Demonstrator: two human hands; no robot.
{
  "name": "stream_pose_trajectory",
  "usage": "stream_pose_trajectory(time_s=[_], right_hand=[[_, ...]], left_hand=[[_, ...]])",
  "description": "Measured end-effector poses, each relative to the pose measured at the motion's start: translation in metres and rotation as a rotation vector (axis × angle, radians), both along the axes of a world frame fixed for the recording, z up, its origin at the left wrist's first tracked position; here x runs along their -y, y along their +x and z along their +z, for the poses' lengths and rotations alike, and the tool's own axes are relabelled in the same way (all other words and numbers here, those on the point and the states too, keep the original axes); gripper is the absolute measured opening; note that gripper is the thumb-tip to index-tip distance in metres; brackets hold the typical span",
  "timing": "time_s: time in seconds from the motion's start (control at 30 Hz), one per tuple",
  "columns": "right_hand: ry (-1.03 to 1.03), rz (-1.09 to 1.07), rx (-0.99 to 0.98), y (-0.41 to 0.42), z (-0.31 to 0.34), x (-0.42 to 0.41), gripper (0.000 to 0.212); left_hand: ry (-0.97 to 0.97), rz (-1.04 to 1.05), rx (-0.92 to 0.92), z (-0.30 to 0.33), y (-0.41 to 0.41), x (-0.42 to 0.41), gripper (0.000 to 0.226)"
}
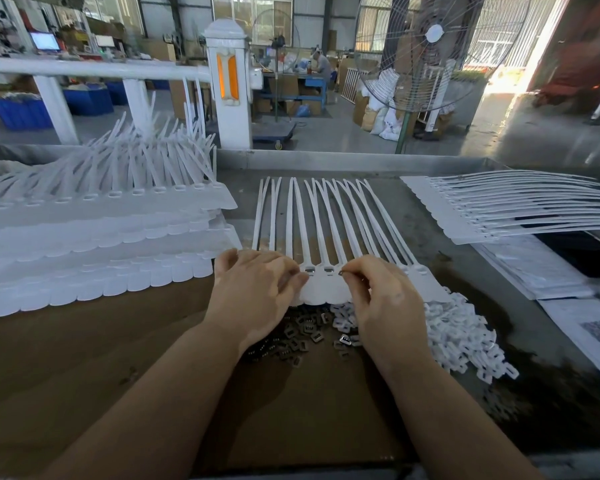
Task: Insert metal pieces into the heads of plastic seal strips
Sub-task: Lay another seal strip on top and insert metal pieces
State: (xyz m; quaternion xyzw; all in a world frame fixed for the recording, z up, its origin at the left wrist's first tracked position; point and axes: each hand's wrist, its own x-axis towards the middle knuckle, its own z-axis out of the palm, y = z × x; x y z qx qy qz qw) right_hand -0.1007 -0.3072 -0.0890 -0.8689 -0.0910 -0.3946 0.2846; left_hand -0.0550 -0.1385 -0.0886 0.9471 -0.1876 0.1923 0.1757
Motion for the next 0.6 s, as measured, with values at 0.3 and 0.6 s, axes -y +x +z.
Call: stream_pose_trajectory(time_s=[0.3,0.6], right_hand=[[0.025,0.001,-0.014,-0.0008,-0.0001,0.0008,0.004],[0.041,-0.023,-0.034,-0.0002,0.0001,0.0018,0.005]], left_hand=[[0.058,0.022,-0.028,0.0014,0.0006,-0.0052,0.058],[0.099,-0.041,-0.122,0.0013,0.0012,-0.0098,0.068]])
